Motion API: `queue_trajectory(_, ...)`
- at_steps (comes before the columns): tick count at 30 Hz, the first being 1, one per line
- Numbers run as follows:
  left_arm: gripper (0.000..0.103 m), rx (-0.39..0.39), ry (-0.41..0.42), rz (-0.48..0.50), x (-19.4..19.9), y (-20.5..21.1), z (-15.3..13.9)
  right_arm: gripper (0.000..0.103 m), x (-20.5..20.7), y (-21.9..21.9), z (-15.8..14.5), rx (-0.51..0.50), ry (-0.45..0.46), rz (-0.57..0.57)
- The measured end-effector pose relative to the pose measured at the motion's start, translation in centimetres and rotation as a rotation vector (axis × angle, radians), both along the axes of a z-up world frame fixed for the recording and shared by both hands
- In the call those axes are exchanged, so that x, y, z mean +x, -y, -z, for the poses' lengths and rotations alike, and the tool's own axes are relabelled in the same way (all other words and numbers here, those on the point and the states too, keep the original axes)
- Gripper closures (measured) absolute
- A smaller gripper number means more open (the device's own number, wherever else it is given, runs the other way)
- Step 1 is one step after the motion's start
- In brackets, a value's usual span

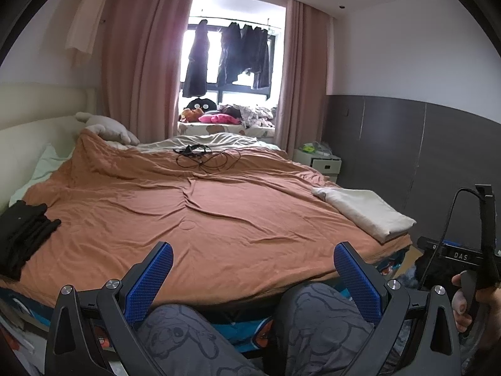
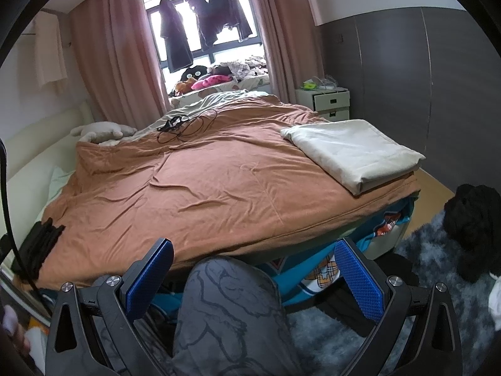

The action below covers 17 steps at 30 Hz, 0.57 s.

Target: Fold large clothes

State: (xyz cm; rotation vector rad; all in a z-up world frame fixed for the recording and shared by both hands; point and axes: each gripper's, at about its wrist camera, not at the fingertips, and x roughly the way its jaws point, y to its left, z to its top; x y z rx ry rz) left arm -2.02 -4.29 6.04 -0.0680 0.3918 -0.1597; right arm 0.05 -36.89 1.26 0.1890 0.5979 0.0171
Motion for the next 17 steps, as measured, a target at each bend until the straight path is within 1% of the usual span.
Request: queue_trajectory(17,0.0,-0.009,-0.009,0.005,0.12,0.03,0.23,0.0,0.05,0.18,0.09,-0.003,-0.002,-0.004)
